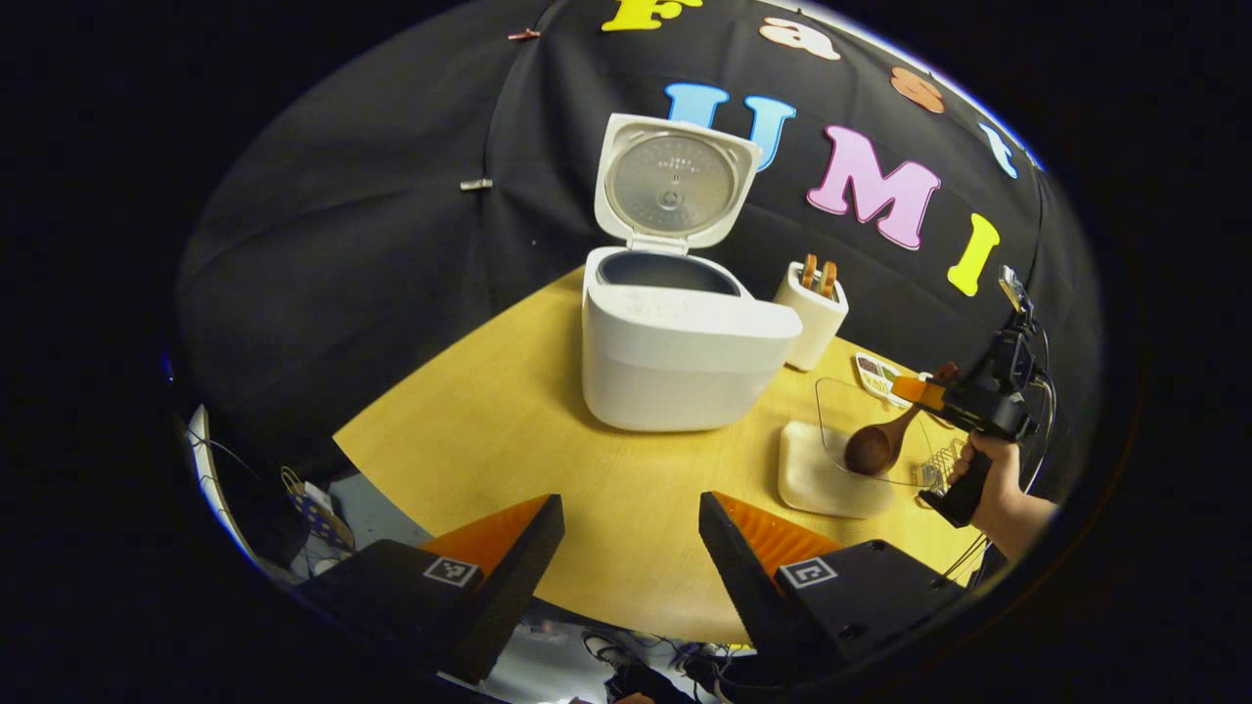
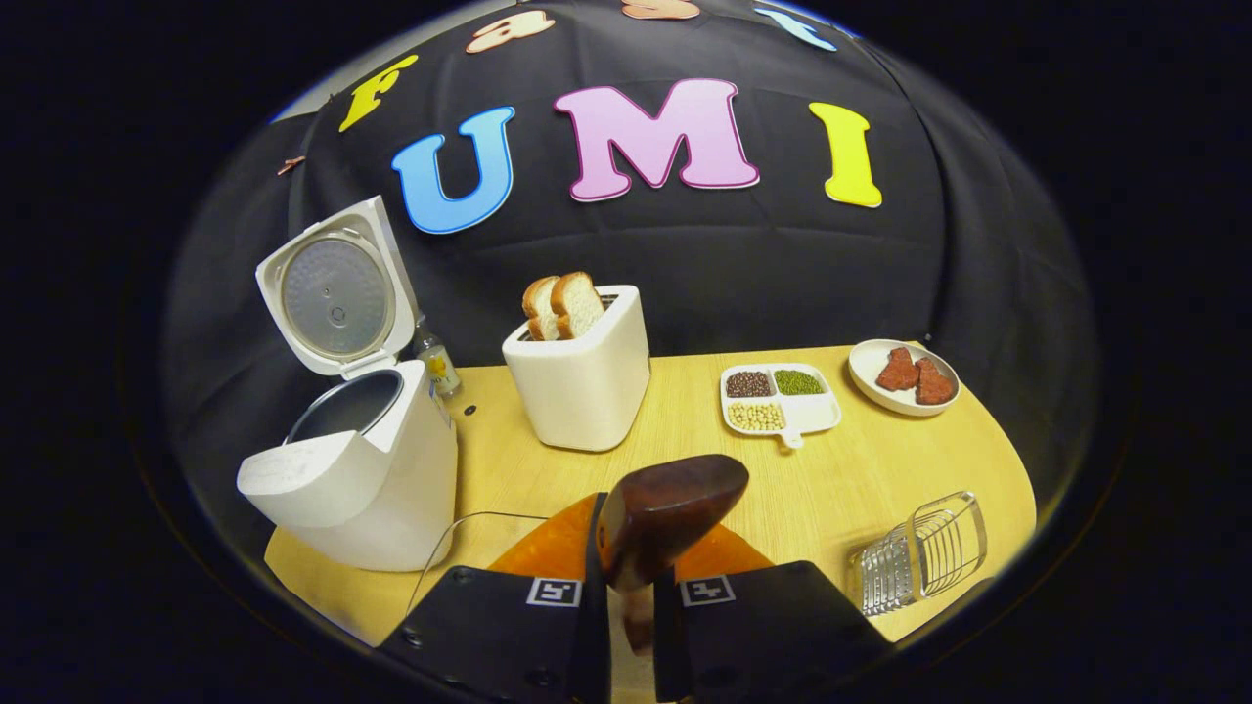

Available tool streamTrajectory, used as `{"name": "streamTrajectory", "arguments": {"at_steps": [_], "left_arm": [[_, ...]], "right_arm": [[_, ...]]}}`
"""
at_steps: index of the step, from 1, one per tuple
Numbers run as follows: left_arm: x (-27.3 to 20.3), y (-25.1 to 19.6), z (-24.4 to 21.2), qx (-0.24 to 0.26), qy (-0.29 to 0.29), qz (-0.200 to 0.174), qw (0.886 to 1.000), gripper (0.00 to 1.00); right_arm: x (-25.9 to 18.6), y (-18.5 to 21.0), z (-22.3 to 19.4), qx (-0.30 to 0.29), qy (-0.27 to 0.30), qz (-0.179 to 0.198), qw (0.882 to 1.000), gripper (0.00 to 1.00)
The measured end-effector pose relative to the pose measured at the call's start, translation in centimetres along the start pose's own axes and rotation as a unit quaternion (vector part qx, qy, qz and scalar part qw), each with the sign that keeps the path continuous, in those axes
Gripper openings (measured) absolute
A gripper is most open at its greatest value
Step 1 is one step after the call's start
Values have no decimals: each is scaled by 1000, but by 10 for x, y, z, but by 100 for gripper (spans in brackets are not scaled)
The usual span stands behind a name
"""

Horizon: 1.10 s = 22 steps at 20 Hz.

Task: Close the left gripper, press the button to open the rice cooker; take a wooden spoon from the chopstick holder with the right hand, scoop a spoonful of rice and pour it into the rice cooker, then put the wooden spoon back into the chopstick holder.

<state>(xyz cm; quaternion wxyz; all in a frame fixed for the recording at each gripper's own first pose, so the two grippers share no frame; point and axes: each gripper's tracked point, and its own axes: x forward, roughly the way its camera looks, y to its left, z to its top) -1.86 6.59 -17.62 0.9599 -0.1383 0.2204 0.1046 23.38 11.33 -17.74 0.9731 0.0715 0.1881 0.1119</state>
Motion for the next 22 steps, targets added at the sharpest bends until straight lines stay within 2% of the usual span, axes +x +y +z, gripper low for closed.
{"name": "streamTrajectory", "arguments": {"at_steps": [3,6,7,8,11,15,22], "left_arm": [[3,-3,-4,16,2,-7,1000,96],[4,-4,-6,32,1,-17,999,98],[5,-4,-13,39,6,-17,999,96],[7,-4,-16,45,7,-18,999,96],[5,-8,-25,41,12,-29,999,96],[5,-18,-43,23,23,-42,999,96],[4,-18,-40,25,12,-49,998,96]], "right_arm": [[1,11,-9,22,2,0,1000,21],[-6,42,-24,45,25,30,998,22],[-10,48,-27,43,33,36,998,19],[-12,53,-29,43,36,40,998,22],[-14,68,-35,72,54,52,995,22],[-16,76,-39,169,96,61,979,22],[-22,49,-28,300,113,52,946,21]]}}
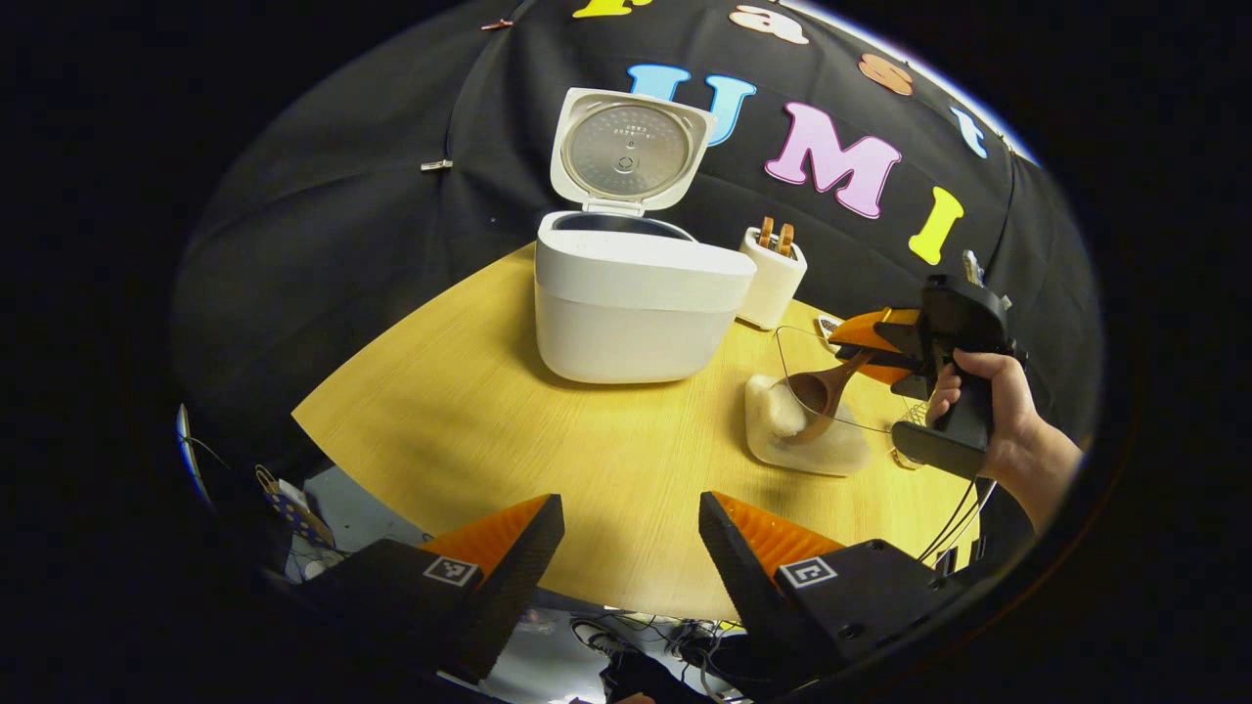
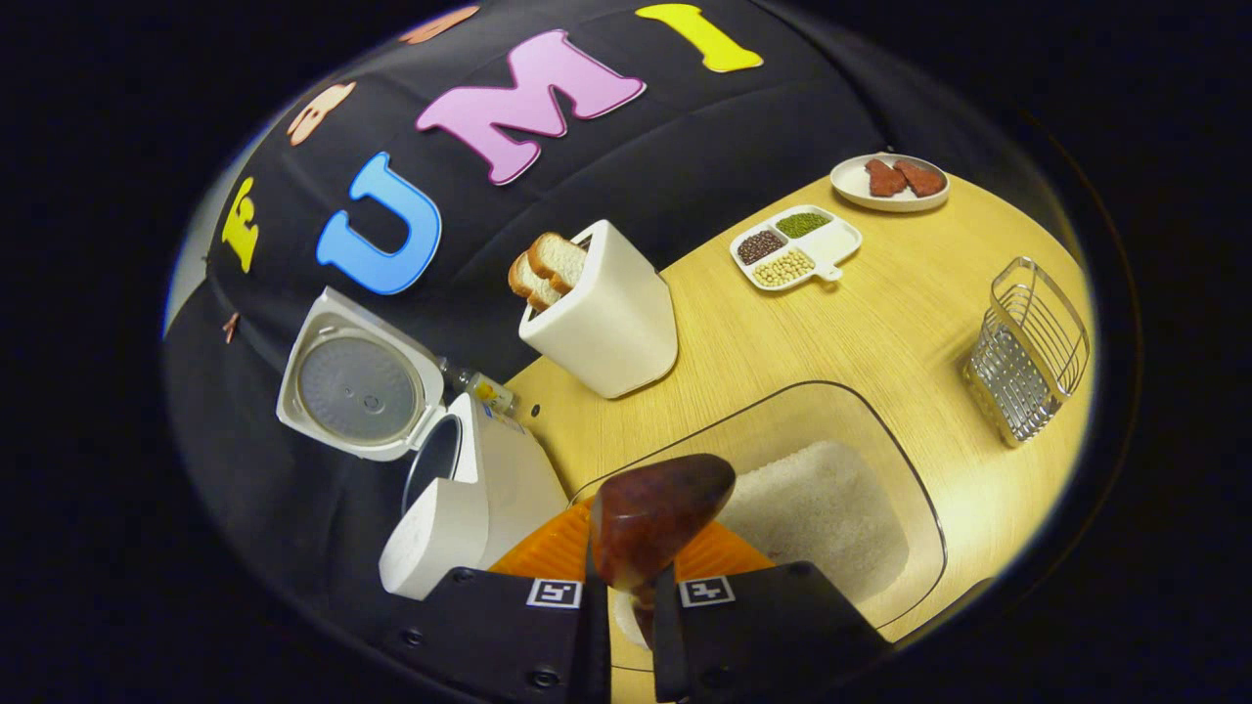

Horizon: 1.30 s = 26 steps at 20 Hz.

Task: Close the left gripper, press the button to open the rice cooker; take a wooden spoon from the chopstick holder with the right hand, scoop a spoonful of rice and pour it into the rice cooker, then put the wooden spoon back into the chopstick holder.

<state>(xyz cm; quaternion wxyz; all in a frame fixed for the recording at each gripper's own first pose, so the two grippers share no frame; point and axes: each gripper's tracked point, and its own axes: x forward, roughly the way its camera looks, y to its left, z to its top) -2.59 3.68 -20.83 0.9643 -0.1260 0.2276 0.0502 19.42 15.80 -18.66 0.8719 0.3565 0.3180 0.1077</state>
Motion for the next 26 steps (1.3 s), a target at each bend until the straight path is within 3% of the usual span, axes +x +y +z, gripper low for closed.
{"name": "streamTrajectory", "arguments": {"at_steps": [4,12,26], "left_arm": [[1,3,7,22,-16,2,1000,96],[-8,-4,18,46,-43,-10,998,96],[-11,0,42,80,-82,-32,993,96]], "right_arm": [[-13,-15,20,21,-18,-10,1000,18],[-43,-11,56,63,-50,-11,997,22],[-72,110,109,125,-76,86,986,21]]}}
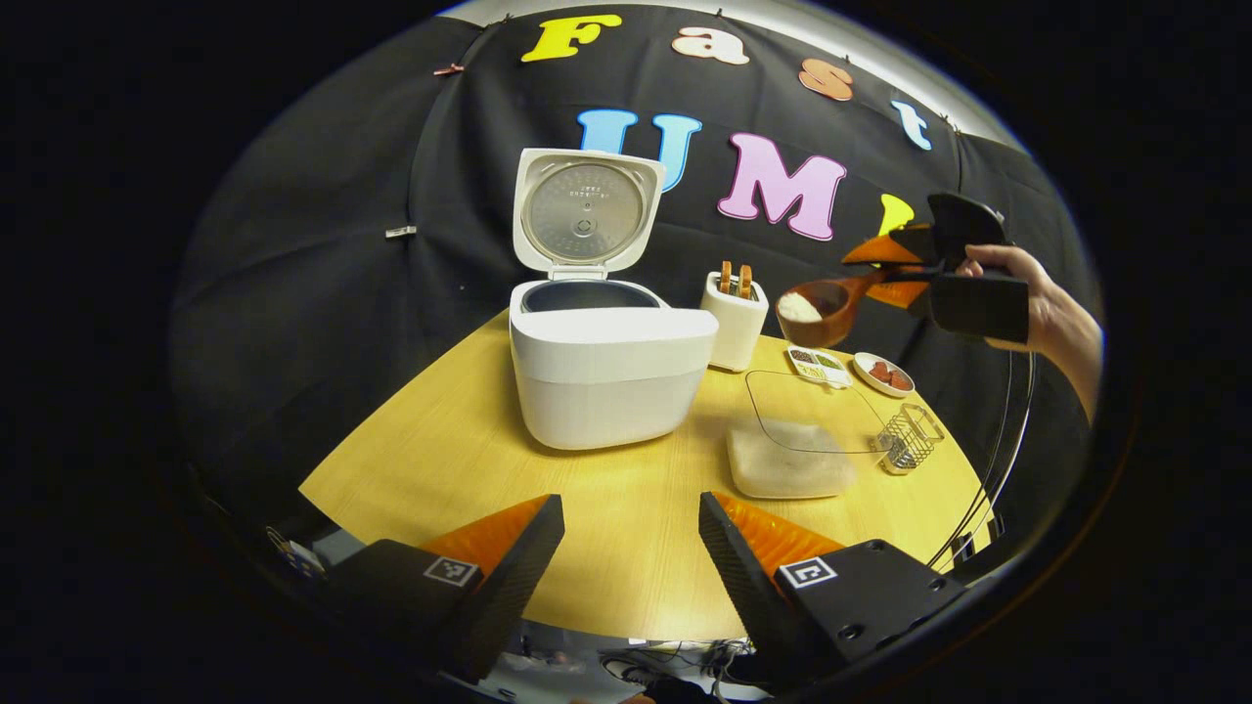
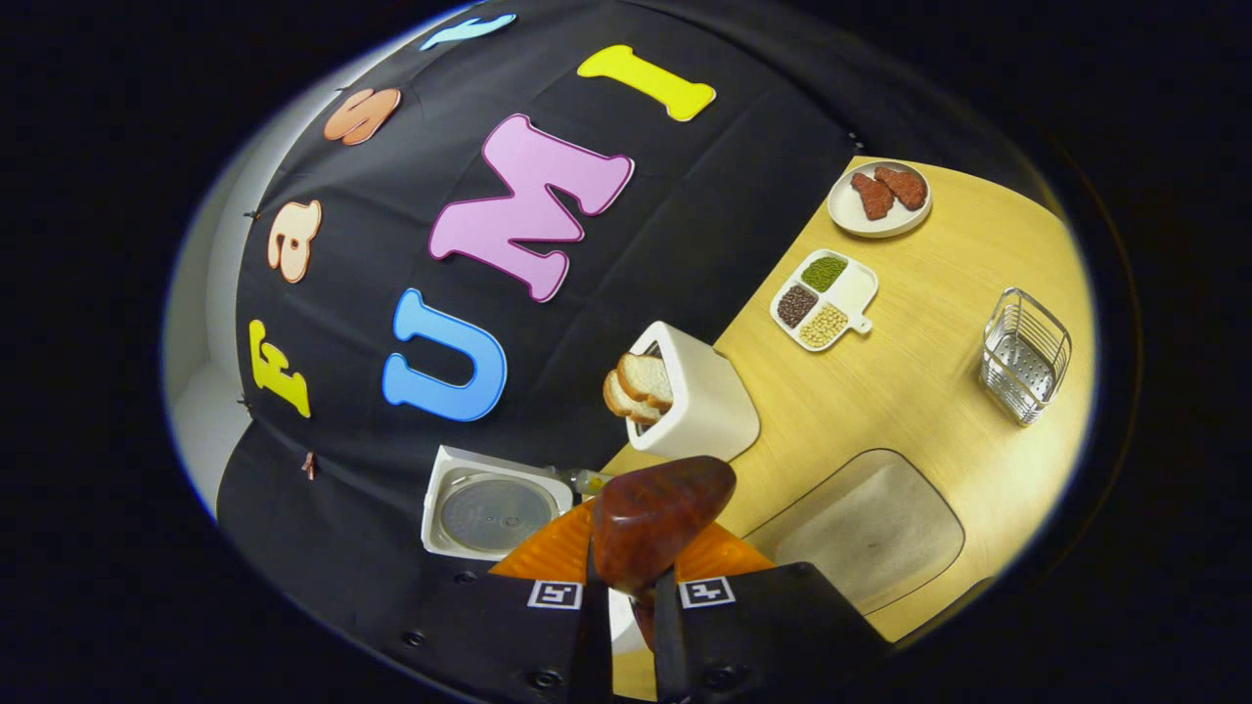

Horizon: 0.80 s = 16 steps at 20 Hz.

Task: Close the left gripper, press the button to open the rice cooker; take a wooden spoon from the chopstick holder with the right hand, scoop a spoonful of rice and pour it into the rice cooker, then put the wooden spoon back into the chopstick holder.

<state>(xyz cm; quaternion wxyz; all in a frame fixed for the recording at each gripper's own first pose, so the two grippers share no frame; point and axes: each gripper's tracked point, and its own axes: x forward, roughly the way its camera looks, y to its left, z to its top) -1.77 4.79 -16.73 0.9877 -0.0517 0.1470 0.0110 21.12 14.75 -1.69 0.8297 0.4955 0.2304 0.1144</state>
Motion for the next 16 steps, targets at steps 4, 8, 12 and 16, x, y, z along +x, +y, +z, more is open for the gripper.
{"name": "streamTrajectory", "arguments": {"at_steps": [4,8,12,16], "left_arm": [[1,6,5,-4,-5,-7,1000,96],[0,12,4,-30,-6,-15,999,96],[0,27,11,-45,-13,-8,999,96],[1,42,15,-55,-17,6,998,96]], "right_arm": [[13,35,-6,22,-4,20,1000,21],[35,67,-31,22,14,36,999,17],[63,95,-56,15,32,47,998,21],[93,113,-80,4,45,52,998,21]]}}
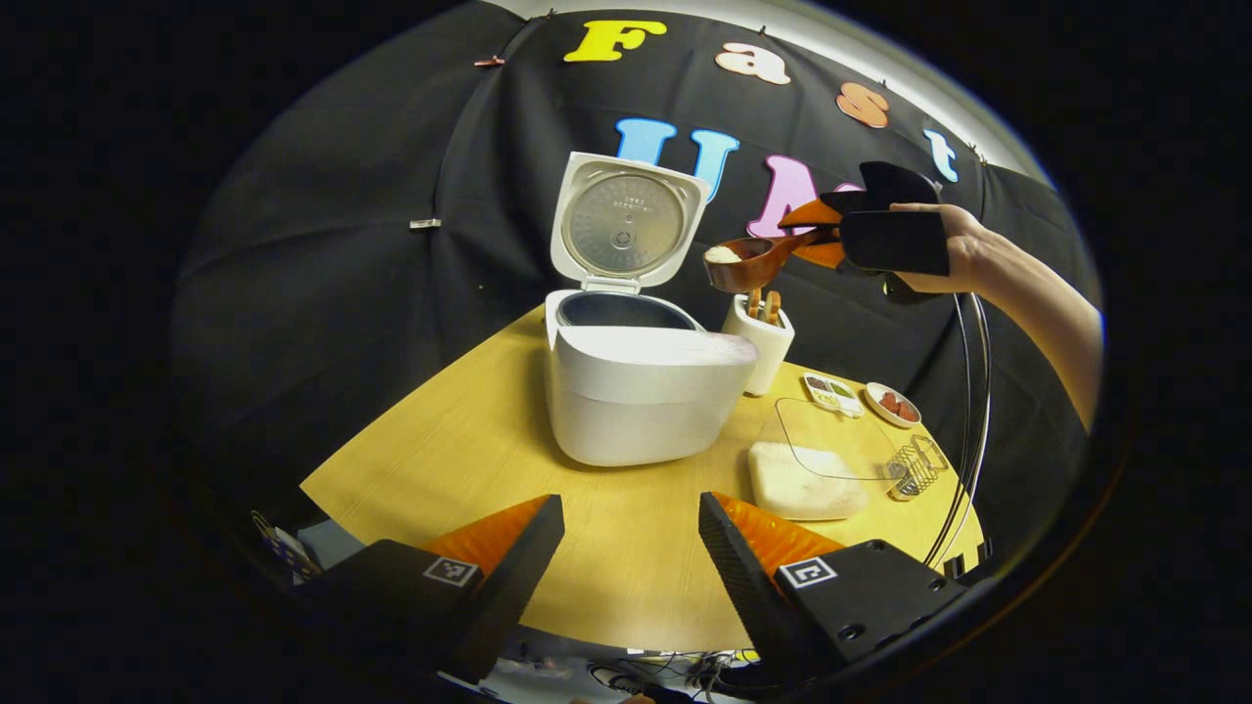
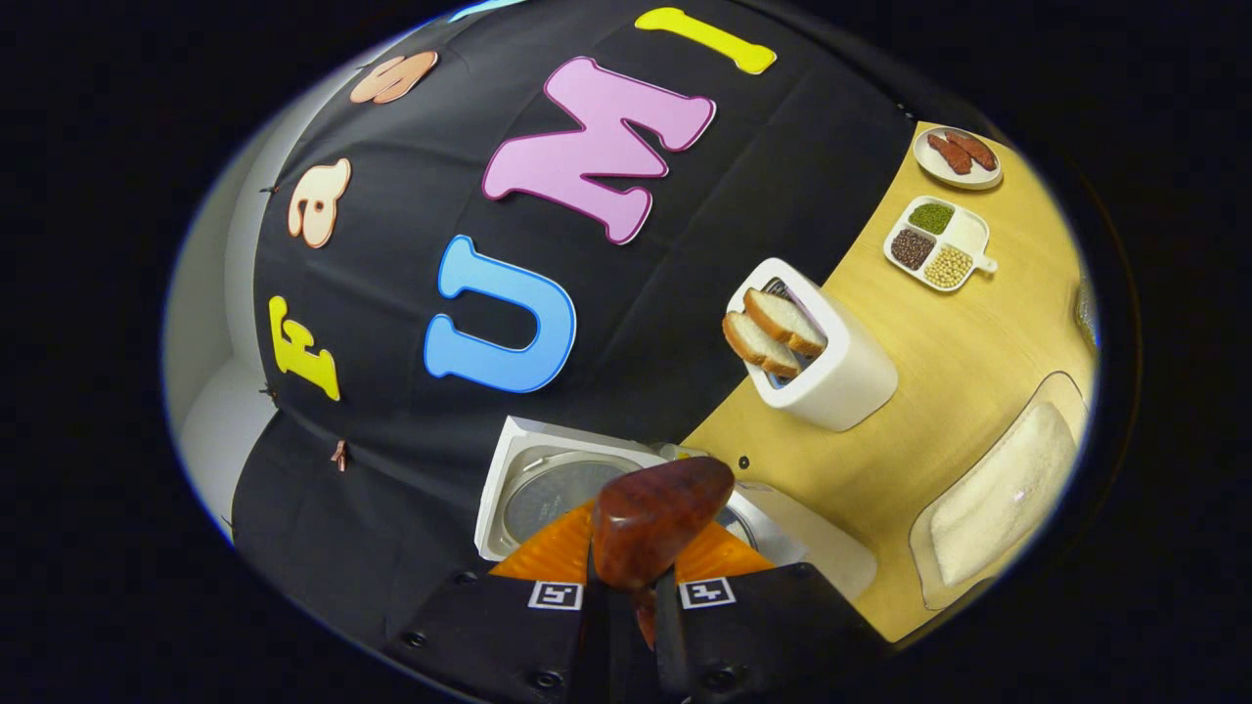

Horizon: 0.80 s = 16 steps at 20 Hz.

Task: Close the left gripper, press the button to open the rice cooker; take a wooden spoon from the chopstick holder with the right hand, scoop a spoonful of rice and pour it into the rice cooker, then put the wooden spoon back into the chopstick holder.

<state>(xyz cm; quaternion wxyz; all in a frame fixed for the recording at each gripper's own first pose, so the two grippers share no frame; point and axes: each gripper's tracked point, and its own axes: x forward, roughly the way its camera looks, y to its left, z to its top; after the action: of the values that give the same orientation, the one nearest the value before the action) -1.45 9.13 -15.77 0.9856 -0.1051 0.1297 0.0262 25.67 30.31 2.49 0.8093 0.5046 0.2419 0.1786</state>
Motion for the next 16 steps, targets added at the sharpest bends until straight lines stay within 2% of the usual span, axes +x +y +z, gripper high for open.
{"name": "streamTrajectory", "arguments": {"at_steps": [3,5,8,11,16], "left_arm": [[3,7,-2,-5,5,5,1000,96],[3,13,-4,0,10,14,1000,96],[0,16,3,-2,7,11,1000,96],[3,16,5,-14,7,6,1000,96],[7,24,12,15,3,7,1000,96]], "right_arm": [[21,13,-11,-27,1,4,1000,21],[31,23,-18,-74,-7,6,997,21],[49,34,-30,-157,-8,9,988,21],[68,42,-45,-228,-8,12,974,21],[99,41,-67,-340,-14,11,940,21]]}}
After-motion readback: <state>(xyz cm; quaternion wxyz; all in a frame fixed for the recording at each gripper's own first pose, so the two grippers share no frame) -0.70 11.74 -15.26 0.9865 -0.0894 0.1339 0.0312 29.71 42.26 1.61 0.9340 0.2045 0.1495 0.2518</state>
